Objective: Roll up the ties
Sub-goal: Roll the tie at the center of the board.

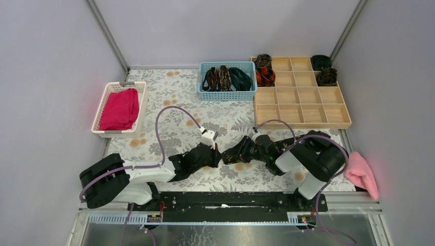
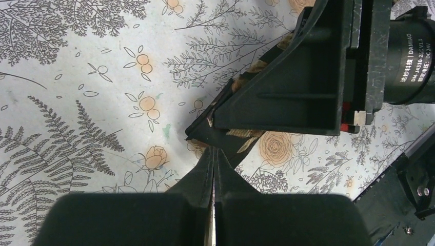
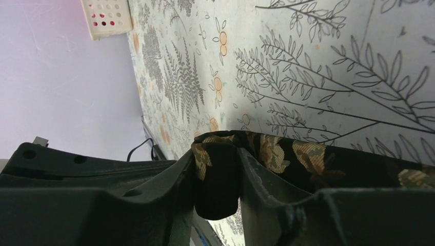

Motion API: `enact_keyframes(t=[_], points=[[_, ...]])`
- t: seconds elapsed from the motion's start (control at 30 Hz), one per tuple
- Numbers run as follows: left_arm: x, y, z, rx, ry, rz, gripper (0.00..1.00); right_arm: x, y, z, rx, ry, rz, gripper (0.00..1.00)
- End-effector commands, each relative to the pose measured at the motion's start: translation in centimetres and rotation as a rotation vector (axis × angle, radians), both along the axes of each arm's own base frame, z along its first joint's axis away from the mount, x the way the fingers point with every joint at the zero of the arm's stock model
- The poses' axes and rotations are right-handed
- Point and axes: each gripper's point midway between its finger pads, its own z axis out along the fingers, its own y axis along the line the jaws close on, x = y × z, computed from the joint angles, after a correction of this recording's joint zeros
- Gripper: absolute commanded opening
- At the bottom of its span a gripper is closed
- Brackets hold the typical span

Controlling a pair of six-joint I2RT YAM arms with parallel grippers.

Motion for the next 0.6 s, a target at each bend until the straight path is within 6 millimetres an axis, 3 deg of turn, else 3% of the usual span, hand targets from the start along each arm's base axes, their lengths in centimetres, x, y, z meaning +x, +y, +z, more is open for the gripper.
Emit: enact_keyframes(t=[0.0, 0.27, 0.57], points=[[0.1, -1.4, 1.8, -0.098, -0.04, -0.015, 0.0, 0.4, -1.3, -1.6, -0.126, -0.001, -0.019, 0.43], [0.1, -2.6, 1.9, -0.121, -0.039, -0.051, 0.0, 0.5, -1.6, -1.5, -0.17, -0.016, -0.011, 0.48], [0.0, -4.1, -0.1, -0.102, 0.001, -0.08, 0.0, 0.6, -2.4, -0.7, -0.215, -0.052, -0.016, 0.49]])
